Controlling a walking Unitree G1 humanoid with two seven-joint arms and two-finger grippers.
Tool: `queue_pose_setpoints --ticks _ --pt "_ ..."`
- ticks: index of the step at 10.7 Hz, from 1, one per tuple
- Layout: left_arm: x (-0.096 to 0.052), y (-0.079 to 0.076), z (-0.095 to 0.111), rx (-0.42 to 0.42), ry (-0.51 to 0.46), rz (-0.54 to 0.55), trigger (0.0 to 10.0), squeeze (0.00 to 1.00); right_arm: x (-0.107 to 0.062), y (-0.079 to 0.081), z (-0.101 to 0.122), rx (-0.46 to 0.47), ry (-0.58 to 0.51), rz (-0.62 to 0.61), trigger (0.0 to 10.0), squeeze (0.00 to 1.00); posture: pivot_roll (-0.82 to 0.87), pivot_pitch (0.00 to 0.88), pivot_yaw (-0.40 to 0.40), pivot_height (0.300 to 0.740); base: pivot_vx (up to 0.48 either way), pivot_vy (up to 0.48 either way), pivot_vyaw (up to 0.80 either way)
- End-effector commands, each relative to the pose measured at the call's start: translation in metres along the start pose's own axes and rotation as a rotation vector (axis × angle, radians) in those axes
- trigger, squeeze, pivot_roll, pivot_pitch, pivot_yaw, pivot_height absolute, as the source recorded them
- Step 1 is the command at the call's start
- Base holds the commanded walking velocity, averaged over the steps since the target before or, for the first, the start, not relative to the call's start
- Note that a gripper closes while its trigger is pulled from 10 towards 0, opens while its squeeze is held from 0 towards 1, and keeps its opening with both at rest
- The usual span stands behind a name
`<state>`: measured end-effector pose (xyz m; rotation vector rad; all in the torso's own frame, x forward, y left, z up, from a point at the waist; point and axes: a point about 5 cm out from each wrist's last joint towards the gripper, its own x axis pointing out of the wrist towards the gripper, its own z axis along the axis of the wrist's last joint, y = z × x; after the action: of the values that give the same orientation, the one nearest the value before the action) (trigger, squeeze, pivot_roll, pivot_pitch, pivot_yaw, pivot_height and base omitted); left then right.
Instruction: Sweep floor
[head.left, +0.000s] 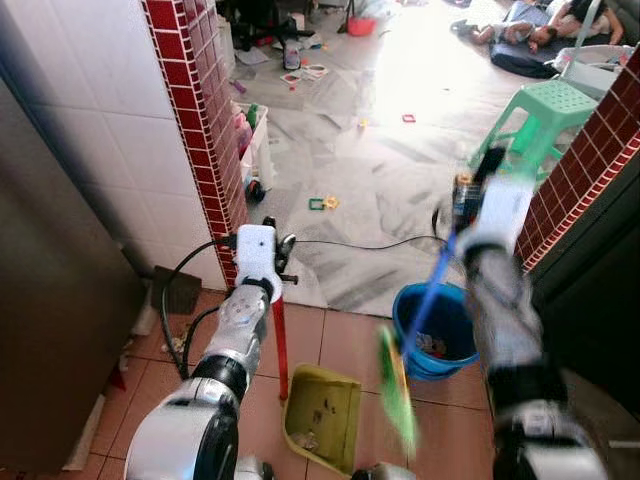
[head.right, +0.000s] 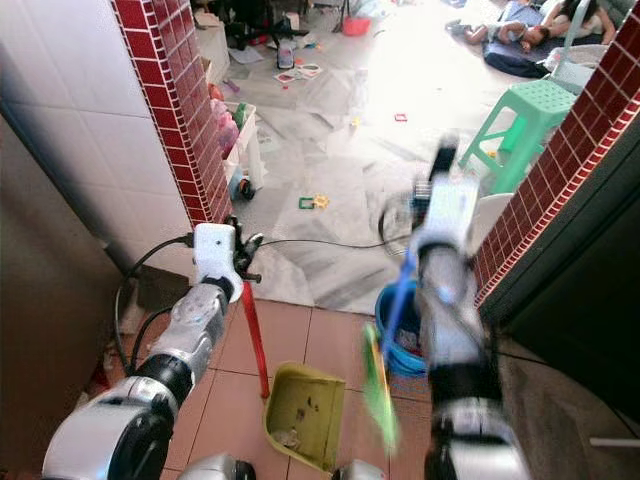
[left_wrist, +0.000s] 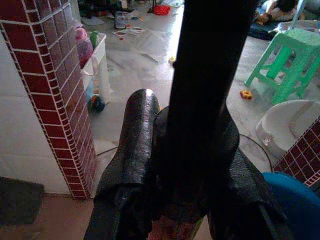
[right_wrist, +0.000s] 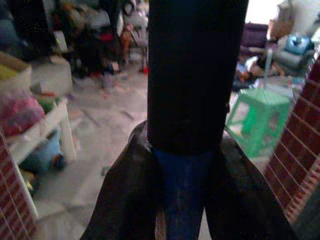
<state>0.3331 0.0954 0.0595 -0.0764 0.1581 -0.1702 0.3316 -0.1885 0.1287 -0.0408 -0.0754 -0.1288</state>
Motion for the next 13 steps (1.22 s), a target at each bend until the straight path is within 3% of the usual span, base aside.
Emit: queue_pose_setpoints --ticks 1,3,5,8,10,13 --pt "0.000 0.003 0.007 -0.062 -0.040 0.013 10.0 0.00 -0.001 -0.002 0.005 0.005 -0.020 -0.025 10.0 0.00 -0.07 0.000 -0.025 0.740 0.000 0.000 0.00" --pt "-0.008 0.016 0.015 -0.051 -0.107 0.013 10.0 0.00 -0.008 0.012 -0.013 0.051 0.037 -0.028 10.0 0.00 -0.04 0.000 -0.005 0.740 0.000 0.000 0.00" --pt "-0.011 0.015 0.015 -0.056 -0.116 -0.013 10.0 0.00 -0.007 0.022 -0.013 0.034 0.033 -0.010 10.0 0.00 -0.05 0.000 0.004 0.740 0.000 -0.296 -0.80" --pt "-0.008 0.006 0.021 -0.071 -0.116 -0.051 10.0 0.00 -0.004 0.009 -0.011 0.000 0.028 -0.049 10.0 0.00 -0.07 0.000 0.010 0.740 0.000 -0.335 -0.64" --pt "-0.009 0.001 0.019 -0.082 -0.106 -0.065 10.0 0.00 -0.006 0.008 -0.013 0.000 0.028 -0.056 10.0 0.00 -0.08 0.000 0.018 0.740 0.000 -0.379 -0.47" --pt "-0.008 0.008 0.022 -0.127 -0.107 -0.026 10.0 0.00 -0.007 0.011 -0.014 -0.008 0.027 -0.048 10.0 0.00 -0.07 0.000 0.007 0.740 0.000 -0.110 0.00"
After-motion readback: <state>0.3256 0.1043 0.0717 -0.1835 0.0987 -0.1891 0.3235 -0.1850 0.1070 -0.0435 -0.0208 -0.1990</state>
